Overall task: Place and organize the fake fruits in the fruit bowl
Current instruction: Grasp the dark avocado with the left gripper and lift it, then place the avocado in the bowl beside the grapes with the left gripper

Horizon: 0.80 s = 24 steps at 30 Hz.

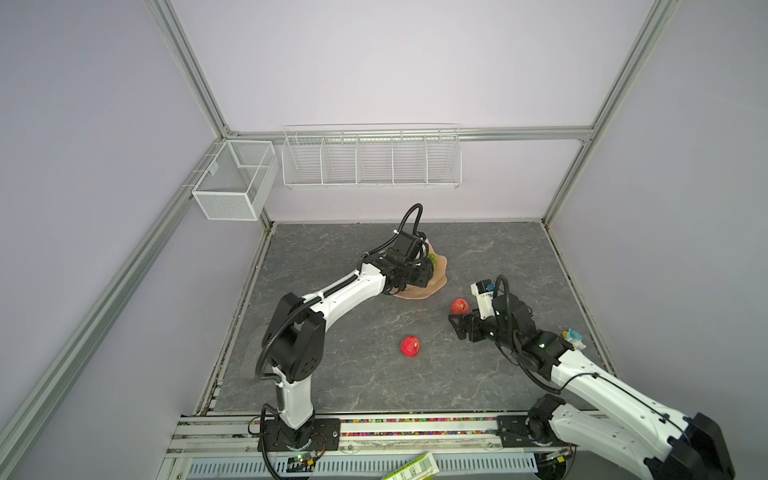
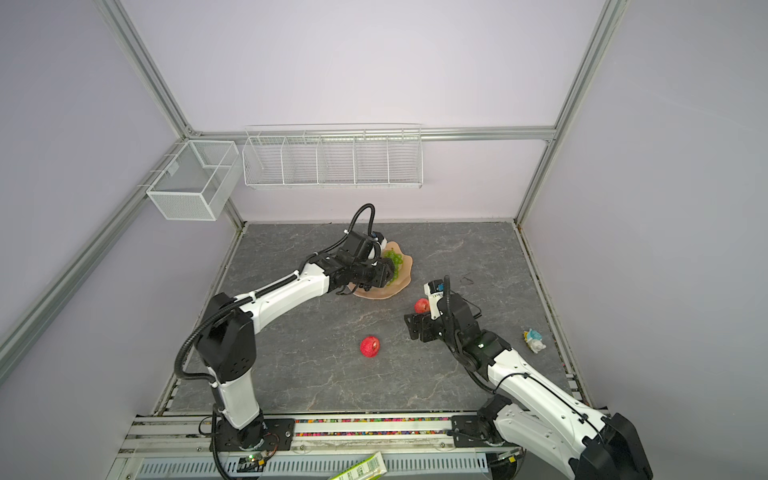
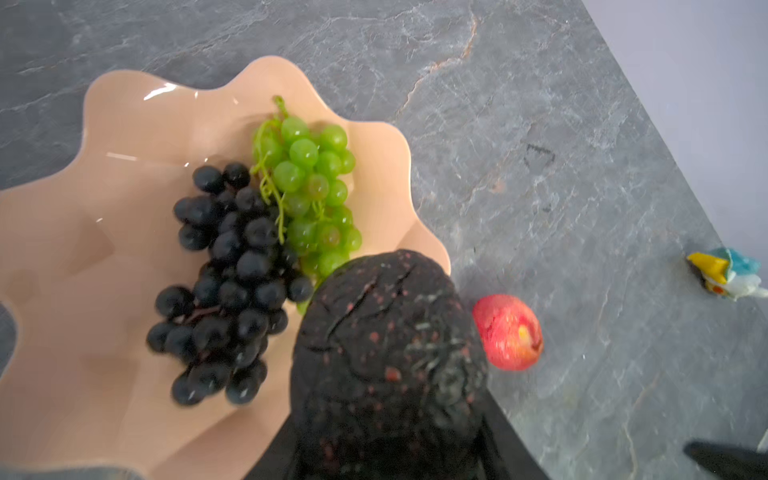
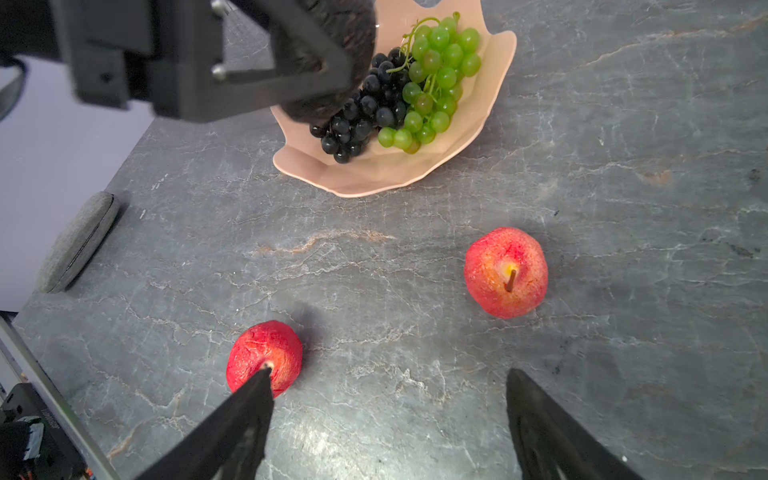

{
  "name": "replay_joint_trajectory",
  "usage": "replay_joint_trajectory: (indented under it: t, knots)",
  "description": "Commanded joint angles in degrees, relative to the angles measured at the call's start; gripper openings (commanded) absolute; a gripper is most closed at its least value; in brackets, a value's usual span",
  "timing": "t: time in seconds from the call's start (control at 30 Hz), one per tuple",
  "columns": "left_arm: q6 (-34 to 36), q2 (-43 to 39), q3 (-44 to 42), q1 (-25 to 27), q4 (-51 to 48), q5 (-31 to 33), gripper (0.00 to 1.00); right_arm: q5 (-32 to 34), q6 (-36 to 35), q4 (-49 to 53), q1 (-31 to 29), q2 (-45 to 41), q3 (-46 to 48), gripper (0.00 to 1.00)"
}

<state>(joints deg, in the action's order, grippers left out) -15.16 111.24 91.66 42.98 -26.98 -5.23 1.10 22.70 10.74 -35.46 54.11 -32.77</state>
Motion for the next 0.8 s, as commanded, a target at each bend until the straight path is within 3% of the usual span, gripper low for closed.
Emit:
replay_joint_trajectory:
  t: [0.0, 0.4, 0.53, 0.77]
  knots:
    - [2.1, 5.8, 6.7, 0.1, -4.7, 0.5, 0.41, -2.7, 0.9, 1.4, 0.2, -0.3, -1.5, 0.89]
    - [2.3, 14.9, 13.2, 0.2, -4.1, 0.7, 0.45, -2.3, 0.3, 2.8, 0.4, -3.4, -0.1, 0.89]
    - [3.0, 14.8, 12.6, 0.4, -3.2, 0.9, 0.56, -2.4, 0.4, 2.2, 0.4, -3.3, 0.0, 0.89]
    - [4.1, 12.7, 11.3, 0.5, -1.8, 1.2, 0.6, -3.0, 0.4, 1.5, 0.4, -3.1, 0.3, 0.89]
